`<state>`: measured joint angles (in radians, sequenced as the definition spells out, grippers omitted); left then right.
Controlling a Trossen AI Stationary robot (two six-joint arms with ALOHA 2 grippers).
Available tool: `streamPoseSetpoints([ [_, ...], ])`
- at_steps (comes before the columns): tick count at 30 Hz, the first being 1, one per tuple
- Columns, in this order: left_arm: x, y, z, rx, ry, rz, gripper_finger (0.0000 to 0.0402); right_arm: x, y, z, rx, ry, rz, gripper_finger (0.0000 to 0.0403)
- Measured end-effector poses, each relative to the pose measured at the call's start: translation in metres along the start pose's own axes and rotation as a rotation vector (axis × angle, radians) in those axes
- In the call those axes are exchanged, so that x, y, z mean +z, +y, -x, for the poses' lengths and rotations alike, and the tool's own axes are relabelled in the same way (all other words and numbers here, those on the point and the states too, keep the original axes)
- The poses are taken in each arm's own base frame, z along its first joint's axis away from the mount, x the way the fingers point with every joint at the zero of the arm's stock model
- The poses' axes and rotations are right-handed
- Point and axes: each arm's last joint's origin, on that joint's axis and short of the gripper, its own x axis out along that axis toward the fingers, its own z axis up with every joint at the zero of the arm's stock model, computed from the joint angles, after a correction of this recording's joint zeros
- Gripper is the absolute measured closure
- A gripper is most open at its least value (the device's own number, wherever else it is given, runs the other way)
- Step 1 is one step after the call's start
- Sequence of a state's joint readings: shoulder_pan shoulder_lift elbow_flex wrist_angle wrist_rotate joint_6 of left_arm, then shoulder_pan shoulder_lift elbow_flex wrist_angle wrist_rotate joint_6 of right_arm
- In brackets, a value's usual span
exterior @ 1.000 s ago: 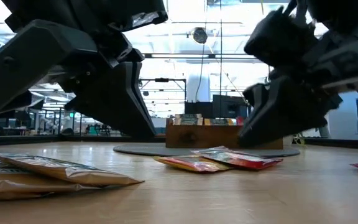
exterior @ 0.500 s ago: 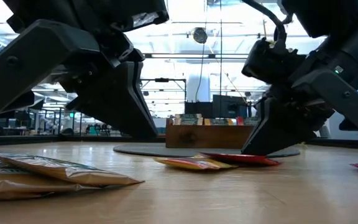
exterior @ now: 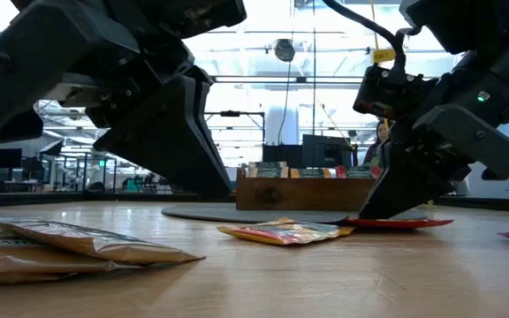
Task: Pick & Place Tea
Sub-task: Put the yellow tea bag to the middle section into the wooden organizer
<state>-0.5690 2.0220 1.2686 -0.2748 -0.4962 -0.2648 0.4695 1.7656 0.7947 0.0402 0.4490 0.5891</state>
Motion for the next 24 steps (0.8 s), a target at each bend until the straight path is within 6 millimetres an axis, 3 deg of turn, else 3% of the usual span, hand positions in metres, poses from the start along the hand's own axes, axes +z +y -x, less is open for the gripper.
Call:
streamPoseSetpoints([
  [9, 0.0, 0.004, -0.002, 0.007, 0.01, 0.006, 0.038, -0.002, 0.007, 0.017, 0.087, 0.035, 0.011, 0.0402],
  [17, 0.001, 0.003, -0.002, 0.004, 0.004, 0.007, 0.038, 0.011, 0.027, 0.033, 0.225, -0.151, 0.129, 0.0385],
  [24, 0.006, 0.003, -0.003, -0.054, -0.033, -0.044, 0.038, 0.018, 0.033, 0.037, 0.265, -0.237, 0.147, 0.0361],
])
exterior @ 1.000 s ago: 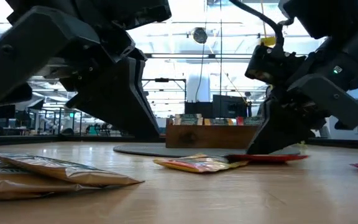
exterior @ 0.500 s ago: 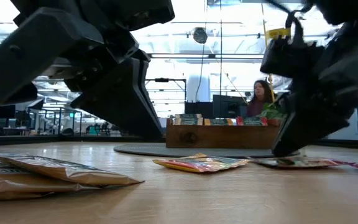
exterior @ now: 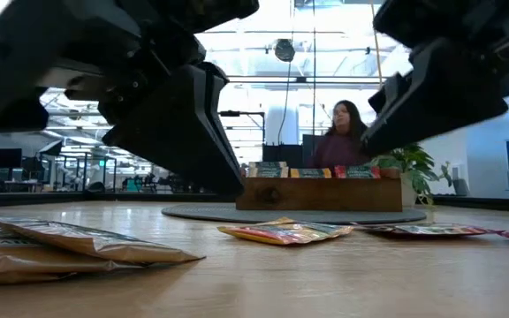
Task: Pick & Place Tea
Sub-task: Put the yellow tea bag to the middle section into the wooden organizer
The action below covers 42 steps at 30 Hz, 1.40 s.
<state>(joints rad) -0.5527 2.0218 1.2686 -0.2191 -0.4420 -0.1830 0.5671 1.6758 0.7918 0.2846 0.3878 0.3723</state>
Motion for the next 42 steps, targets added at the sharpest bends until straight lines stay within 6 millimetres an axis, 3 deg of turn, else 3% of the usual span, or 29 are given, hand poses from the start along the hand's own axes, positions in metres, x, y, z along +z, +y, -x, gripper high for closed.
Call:
streamPoseSetpoints([
  [9, 0.0, 0.004, -0.012, -0.109, 0.014, 0.018, 0.0381, -0.001, -0.004, -0.005, 0.117, 0.072, -0.147, 0.0303],
  [15, -0.007, 0.01, -0.027, -0.086, 0.046, 0.05, 0.0381, -0.007, -0.003, -0.016, 0.112, 0.066, -0.249, 0.0291],
  [20, -0.007, 0.017, -0.033, -0.073, 0.055, 0.107, 0.0381, -0.013, -0.017, -0.026, 0.048, 0.114, -0.311, 0.0292],
  [26, -0.008, 0.017, -0.033, -0.072, 0.066, 0.103, 0.0381, -0.013, -0.03, -0.029, -0.003, 0.144, -0.342, 0.0291],
  [35, -0.005, 0.001, -0.02, -0.005, 0.019, -0.012, 0.038, -0.026, -0.038, -0.025, -0.147, 0.258, -0.362, 0.0293],
  [42, -0.003, 0.003, -0.02, -0.001, 0.011, -0.013, 0.038, -0.026, -0.037, -0.025, -0.124, 0.274, -0.413, 0.0294],
])
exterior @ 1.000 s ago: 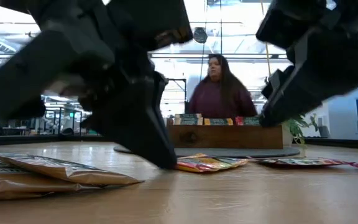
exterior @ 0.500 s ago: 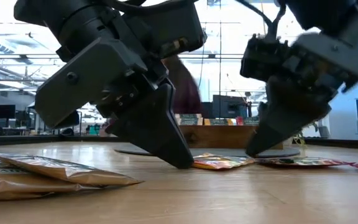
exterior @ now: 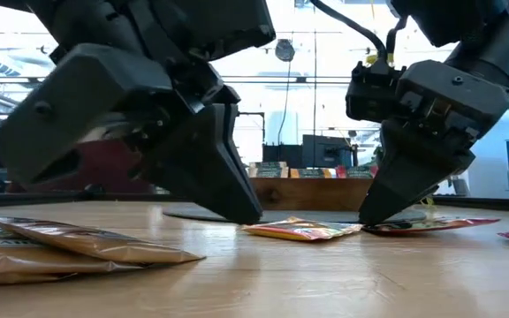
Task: Pick & Place Tea
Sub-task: Put the yellow tea bag to the middle section into the wooden organizer
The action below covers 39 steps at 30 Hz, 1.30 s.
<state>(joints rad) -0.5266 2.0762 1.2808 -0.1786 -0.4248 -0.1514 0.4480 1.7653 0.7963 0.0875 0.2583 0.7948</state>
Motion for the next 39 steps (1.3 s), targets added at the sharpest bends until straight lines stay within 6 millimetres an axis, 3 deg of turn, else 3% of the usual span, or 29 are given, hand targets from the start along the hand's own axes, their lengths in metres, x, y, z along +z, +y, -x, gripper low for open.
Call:
streamPoseSetpoints([
  [11, 0.002, 0.012, -0.004, 0.096, -0.004, -0.035, 0.038, 0.013, 0.009, 0.013, 0.066, -0.124, 0.055, 0.0293],
  [20, 0.001, 0.033, -0.018, -0.011, 0.036, 0.09, 0.038, 0.015, 0.013, 0.014, 0.144, -0.12, 0.115, 0.0293],
  [28, -0.003, 0.031, -0.022, -0.03, 0.062, 0.163, 0.038, 0.02, 0.009, 0.01, 0.162, -0.114, 0.156, 0.0293],
  [39, -0.016, 0.019, -0.019, -0.023, 0.122, 0.309, 0.0381, 0.015, 0.002, -0.016, 0.158, -0.086, 0.15, 0.0293],
])
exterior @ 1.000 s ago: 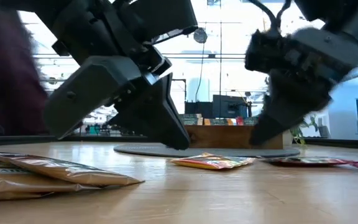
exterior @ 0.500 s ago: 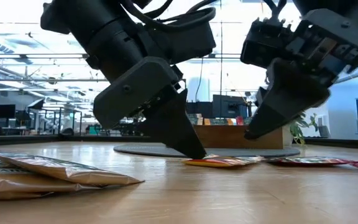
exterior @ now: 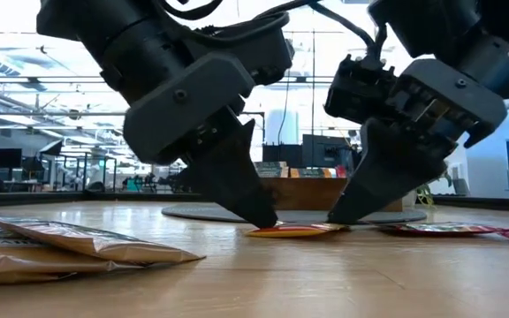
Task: Pick & Place Tea
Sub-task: Put the yellow tea bag to the middle section into the wooden organizer
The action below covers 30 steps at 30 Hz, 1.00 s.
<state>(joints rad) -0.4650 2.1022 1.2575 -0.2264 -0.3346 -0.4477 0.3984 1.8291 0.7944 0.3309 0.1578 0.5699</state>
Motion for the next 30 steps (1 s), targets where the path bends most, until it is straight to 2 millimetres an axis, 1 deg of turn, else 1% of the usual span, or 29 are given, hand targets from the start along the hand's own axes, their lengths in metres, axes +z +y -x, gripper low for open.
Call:
streamPoseSetpoints([
  [9, -0.005, -0.014, 0.004, -0.096, 0.014, -0.022, 0.0381, 0.006, -0.006, -0.002, 0.0, -0.034, 0.065, 0.0293],
  [14, -0.009, -0.022, 0.006, -0.158, 0.036, -0.071, 0.038, 0.01, -0.012, -0.003, -0.018, -0.041, 0.054, 0.0293],
  [17, -0.008, -0.025, 0.009, -0.139, 0.015, -0.132, 0.038, 0.01, -0.013, -0.003, -0.019, -0.041, 0.052, 0.0293],
  [20, -0.005, -0.025, 0.014, -0.12, -0.01, -0.152, 0.038, 0.011, -0.013, -0.003, -0.016, -0.044, 0.065, 0.0293],
  [23, -0.003, -0.025, 0.023, -0.113, -0.017, -0.171, 0.038, 0.012, -0.012, -0.001, -0.009, -0.051, 0.073, 0.0293],
  [27, -0.004, -0.029, 0.036, -0.041, -0.053, -0.219, 0.038, 0.018, -0.006, 0.007, 0.037, -0.071, 0.091, 0.0293],
  [30, -0.004, -0.032, 0.039, -0.005, -0.083, -0.251, 0.038, 0.02, 0.0, 0.014, 0.053, -0.078, 0.097, 0.0293],
])
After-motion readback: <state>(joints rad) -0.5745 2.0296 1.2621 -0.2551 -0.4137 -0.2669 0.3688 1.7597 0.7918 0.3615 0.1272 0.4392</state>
